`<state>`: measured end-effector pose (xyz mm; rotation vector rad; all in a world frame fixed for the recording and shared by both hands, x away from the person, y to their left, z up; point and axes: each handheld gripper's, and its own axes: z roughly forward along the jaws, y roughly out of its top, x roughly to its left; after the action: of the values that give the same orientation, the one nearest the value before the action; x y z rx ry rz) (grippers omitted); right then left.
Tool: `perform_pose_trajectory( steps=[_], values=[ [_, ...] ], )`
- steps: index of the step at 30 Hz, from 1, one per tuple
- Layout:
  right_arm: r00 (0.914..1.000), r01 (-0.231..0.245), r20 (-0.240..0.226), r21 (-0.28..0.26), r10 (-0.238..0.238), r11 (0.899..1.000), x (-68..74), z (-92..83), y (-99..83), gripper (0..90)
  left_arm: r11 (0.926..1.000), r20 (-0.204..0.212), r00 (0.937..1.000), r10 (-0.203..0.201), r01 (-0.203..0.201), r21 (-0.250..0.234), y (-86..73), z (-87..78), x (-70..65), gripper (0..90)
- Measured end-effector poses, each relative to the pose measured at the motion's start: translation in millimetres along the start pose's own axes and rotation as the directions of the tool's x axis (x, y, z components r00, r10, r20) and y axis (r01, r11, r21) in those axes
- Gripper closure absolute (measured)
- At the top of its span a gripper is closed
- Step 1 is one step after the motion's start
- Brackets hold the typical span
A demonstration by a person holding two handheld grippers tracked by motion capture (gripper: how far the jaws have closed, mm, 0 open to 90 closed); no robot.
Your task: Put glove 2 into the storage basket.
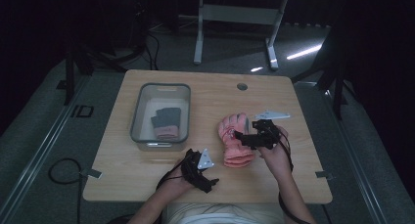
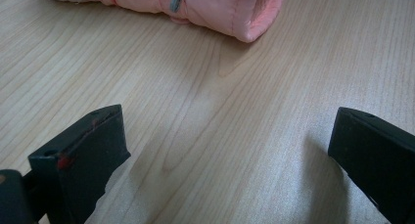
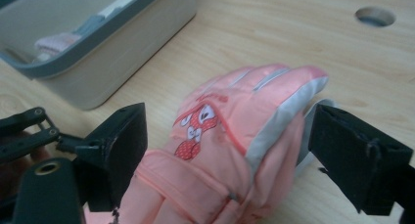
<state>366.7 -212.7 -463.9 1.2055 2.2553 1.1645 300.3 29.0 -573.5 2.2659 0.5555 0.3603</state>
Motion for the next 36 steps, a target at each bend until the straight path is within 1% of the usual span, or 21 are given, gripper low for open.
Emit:
perform_pose_trajectory(
  steps=[1, 2, 4, 5, 7, 8, 11, 12, 14, 16, 18, 19, 20, 22, 25, 26, 27, 28, 32, 34, 36],
  values=[
    [0.9999, 0.012, 0.008, -0.006, -0.012, 1.0, -0.6, -1.4, -0.3, 13.9, 0.9999, -0.006, 1.0, 0.005, -0.005, -0.01, 1.3, -2.4, -0.1, 0.5],
    [0.9985, 0.054, 0.008, -0.019, -0.054, 0.998, -1.8, -5.6, 0.1, 13.8, 0.9997, -0.016, 0.9999, 0.005, -0.005, -0.024, 2.4, -4.3, -0.4, 0.5],
    [0.9951, 0.097, -0.016, -0.047, -0.098, 0.994, -2.8, -10.1, 1.2, 13.8, 0.9987, -0.001, 0.9997, -0.024, 0.024, -0.046, 5.6, -8.6, 0.5, 0.5],
    [0.9925, 0.12, -0.017, -0.055, -0.121, 0.991, -3.8, -12.2, 1.5, 13.7, 0.998, 0.002, 0.9996, -0.027, 0.027, -0.057, 6.8, -10.5, 0.5, 0.5],
    [0.9868, 0.161, -0.009, -0.079, -0.162, 0.984, -6.8, -17.0, 1.1, 13.4, 0.9986, -0.001, 0.9996, -0.03, 0.029, -0.043, 10.2, -14.1, -0.7, 0.5],
    [0.9857, 0.167, -0.008, -0.087, -0.169, 0.982, -8.9, -19.3, 0.8, 12.9, 0.9983, -0.008, 0.9995, -0.03, 0.03, -0.049, 11.8, -16.0, -1.0, 0.5],
    [0.9853, 0.168, -0.016, -0.087, -0.17, 0.982, -15.4, -25.3, 0.0, 13.6, 0.9973, -0.024, 0.9983, -0.053, 0.052, -0.051, 19.2, -22.4, -0.2, 0.5],
    [0.9872, 0.155, -0.024, -0.087, -0.157, 0.984, -17.1, -27.3, -0.1, 13.9, 0.9971, -0.036, 0.9974, -0.063, 0.061, -0.045, 22.4, -25.0, 0.4, 0.6],
    [0.9918, 0.118, -0.038, -0.085, -0.122, 0.989, -19.9, -29.3, -0.7, 13.8, 0.9936, -0.036, 0.9948, -0.095, 0.093, -0.064, 29.2, -30.1, 2.6, 0.6],
    [0.994, 0.097, -0.044, -0.077, -0.1, 0.992, -20.9, -27.9, -0.6, 11.8, 0.9892, -0.029, 0.9926, -0.118, 0.115, -0.091, 36.6, -34.9, 4.4, 0.6],
    [0.9944, 0.085, -0.057, -0.082, -0.089, 0.993, -17.9, -24.8, 0.4, 10.7, 0.9879, -0.033, 0.9914, -0.127, 0.123, -0.094, 44.6, -37.0, 7.3, 0.6],
    [0.9944, 0.085, -0.057, -0.082, -0.089, 0.993, -17.9, -24.8, 0.4, 10.7, 0.9879, -0.033, 0.9914, -0.127, 0.123, -0.094, 44.6, -37.0, 7.3, 0.6],
    [0.9943, 0.088, -0.053, -0.087, -0.093, 0.992, -15.8, -22.5, 1.4, 10.7, 0.9881, -0.034, 0.9916, -0.125, 0.121, -0.094, 54.4, -36.5, 10.3, 0.6],
    [0.9961, 0.081, -0.029, -0.066, -0.083, 0.995, -10.8, -12.7, 7.7, 23.8, 0.9884, -0.045, 0.9912, -0.125, 0.12, -0.092, 64.0, -35.0, 12.5, 0.6],
    [0.9976, 0.068, -0.007, -0.072, -0.069, 0.995, -8.2, -5.7, 14.3, 46.1, 0.9877, -0.08, 0.9877, -0.134, 0.127, -0.091, 78.1, -30.5, 17.1, 1.0],
    [0.9978, 0.067, 0.009, -0.066, -0.066, 0.996, -7.5, -2.9, 16.0, 50.5, 0.987, -0.098, 0.9849, -0.142, 0.134, -0.089, 82.3, -28.8, 19.4, 4.6],
    [0.9972, 0.072, 0.024, -0.054, -0.071, 0.996, -6.8, 0.7, 17.3, 51.5, 0.986, -0.109, 0.9829, -0.149, 0.139, -0.092, 86.5, -26.7, 21.8, 5.4],
    [0.9965, 0.077, 0.035, -0.041, -0.076, 0.996, -5.9, 4.3, 17.7, 55.6, 0.9868, -0.122, 0.9818, -0.145, 0.135, -0.09, 90.4, -25.2, 24.7, 5.4],
    [0.9927, 0.089, 0.079, 0.021, -0.091, 0.996, -7.0, 19.7, 13.2, 54.5, 0.984, -0.164, 0.9721, -0.168, 0.155, -0.088, 103.3, -20.9, 36.4, 5.5],
    [0.9927, 0.079, 0.087, 0.061, -0.084, 0.995, -10.5, 24.8, 6.5, 52.1, 0.9813, -0.161, 0.9701, -0.182, 0.169, -0.091, 108.3, -19.8, 42.5, 6.3],
    [0.9948, 0.056, 0.08, 0.093, -0.064, 0.994, -16.1, 27.1, -2.5, 47.3, 0.9801, -0.167, 0.9674, -0.191, 0.178, -0.088, 112.8, -17.8, 47.5, 6.9]
  ],
)
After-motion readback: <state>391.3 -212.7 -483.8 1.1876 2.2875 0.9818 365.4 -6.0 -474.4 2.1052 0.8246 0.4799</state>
